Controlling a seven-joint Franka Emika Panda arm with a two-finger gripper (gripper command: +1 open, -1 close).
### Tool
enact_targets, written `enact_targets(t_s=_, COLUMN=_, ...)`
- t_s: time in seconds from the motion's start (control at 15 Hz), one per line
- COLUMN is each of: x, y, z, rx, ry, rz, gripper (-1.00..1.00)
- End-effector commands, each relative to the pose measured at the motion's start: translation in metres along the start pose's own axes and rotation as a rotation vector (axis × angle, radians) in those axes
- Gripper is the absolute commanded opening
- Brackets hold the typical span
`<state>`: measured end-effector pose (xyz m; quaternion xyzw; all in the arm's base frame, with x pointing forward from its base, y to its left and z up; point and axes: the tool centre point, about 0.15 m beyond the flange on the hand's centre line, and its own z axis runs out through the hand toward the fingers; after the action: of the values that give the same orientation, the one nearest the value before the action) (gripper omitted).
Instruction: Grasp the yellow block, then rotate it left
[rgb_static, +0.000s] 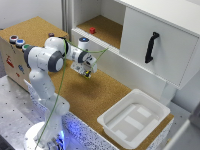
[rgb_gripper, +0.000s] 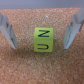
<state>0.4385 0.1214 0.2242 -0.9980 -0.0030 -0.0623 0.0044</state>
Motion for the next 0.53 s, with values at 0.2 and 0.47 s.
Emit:
enact_targets(t_s=0.2, x=0.0235, y=-0.0043, z=0.0260, rx=-0.031, ry=-0.046, rz=0.053, gripper=-1.00)
enact_targets(t_s=0.47, x=0.0242, y=-0.0055, z=0.0242, rx=-0.047, ry=-0.040, rz=0.043, gripper=-1.00)
